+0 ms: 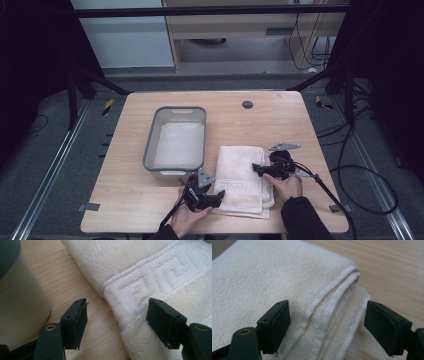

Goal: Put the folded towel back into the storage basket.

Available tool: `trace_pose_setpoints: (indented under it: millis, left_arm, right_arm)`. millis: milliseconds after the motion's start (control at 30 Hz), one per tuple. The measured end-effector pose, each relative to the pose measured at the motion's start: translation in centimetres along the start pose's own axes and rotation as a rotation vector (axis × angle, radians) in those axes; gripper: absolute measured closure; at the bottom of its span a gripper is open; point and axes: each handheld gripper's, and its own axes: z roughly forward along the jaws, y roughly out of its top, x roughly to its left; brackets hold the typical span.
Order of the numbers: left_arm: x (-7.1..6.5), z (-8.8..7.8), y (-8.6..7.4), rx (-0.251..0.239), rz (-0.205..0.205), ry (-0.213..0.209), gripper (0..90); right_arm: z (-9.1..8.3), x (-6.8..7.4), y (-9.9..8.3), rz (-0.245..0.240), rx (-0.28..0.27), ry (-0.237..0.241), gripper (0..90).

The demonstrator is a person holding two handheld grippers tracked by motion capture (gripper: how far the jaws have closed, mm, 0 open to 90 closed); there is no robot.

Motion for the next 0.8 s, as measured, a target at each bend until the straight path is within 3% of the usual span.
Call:
trace_pose_setpoints:
  millis: [33,133,433,800]
  left_arm:
    - [0.0,0.06,0.0,0.001,0.001,0.0,31.9]
    - [-0.08,0.27,-0.04,0.005,-0.003,-0.005,33.7]
    - [0.23,0.73,0.06,0.036,-0.045,-0.041,34.7]
    - [0.32,0.91,0.24,0.049,-0.069,-0.118,53.5]
  right_arm:
    - [0.1,-0.3,-0.16,0.022,0.008,0.011,21.1]
    - [0.15,-0.16,-0.17,0.008,0.01,0.006,23.3]
    - [0.5,0.13,-0.45,0.026,0.018,0.03,33.9]
    - [0.57,0.14,-0.42,0.079,0.032,0.096,49.2]
